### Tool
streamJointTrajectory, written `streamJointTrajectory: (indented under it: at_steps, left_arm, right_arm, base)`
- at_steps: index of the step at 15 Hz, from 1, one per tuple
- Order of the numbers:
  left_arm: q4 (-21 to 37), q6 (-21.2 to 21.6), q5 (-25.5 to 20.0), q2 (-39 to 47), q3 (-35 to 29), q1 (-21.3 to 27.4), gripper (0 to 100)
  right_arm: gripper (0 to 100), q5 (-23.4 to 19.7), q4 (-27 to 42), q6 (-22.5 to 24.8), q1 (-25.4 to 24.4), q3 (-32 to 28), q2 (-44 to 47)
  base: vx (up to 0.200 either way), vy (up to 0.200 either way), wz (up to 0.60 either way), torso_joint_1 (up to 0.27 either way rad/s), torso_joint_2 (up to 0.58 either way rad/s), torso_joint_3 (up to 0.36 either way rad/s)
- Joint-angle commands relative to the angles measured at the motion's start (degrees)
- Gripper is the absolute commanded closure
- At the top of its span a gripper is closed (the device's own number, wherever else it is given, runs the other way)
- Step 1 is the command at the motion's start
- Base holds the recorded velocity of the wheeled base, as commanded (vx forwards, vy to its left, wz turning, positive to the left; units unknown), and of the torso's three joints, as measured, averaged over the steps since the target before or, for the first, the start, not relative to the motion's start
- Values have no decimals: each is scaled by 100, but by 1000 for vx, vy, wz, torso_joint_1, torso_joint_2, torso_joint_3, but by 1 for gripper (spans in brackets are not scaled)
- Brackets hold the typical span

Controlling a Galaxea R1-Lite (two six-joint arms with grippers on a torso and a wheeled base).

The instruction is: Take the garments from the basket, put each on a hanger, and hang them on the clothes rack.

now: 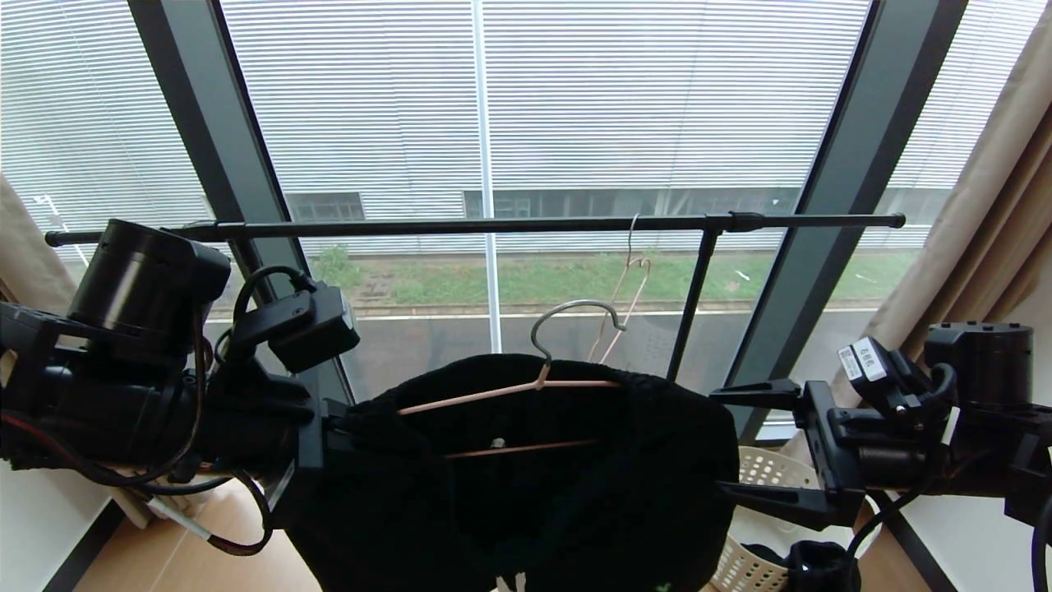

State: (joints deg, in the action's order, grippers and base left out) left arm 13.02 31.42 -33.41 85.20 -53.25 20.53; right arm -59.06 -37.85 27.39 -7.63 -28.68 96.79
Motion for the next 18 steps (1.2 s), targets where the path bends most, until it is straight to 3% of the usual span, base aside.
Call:
streamJointTrajectory:
  at_steps: [1, 6, 11, 18]
  left_arm:
    - [-10, -65, 2, -91, 7, -5, 100]
    - [-10, -311, -201, -170, 16, 21, 100]
    - [-10, -311, -209, -162, 60, 21, 100]
    - [-186, -364, -332, -179, 51, -14, 100]
  right_arm:
    - [0, 0, -3, 38, -2, 12, 138]
    - [0, 343, -12, 126, -81, -50, 595]
    - [0, 369, -20, 126, -195, -50, 674]
    - [0, 360, -12, 486, -195, -23, 841]
  base:
    - [0, 0, 0, 0, 0, 0]
    - [0, 0, 0, 0, 0, 0]
    - [0, 0, 0, 0, 0, 0]
    - [0, 0, 0, 0, 0, 0]
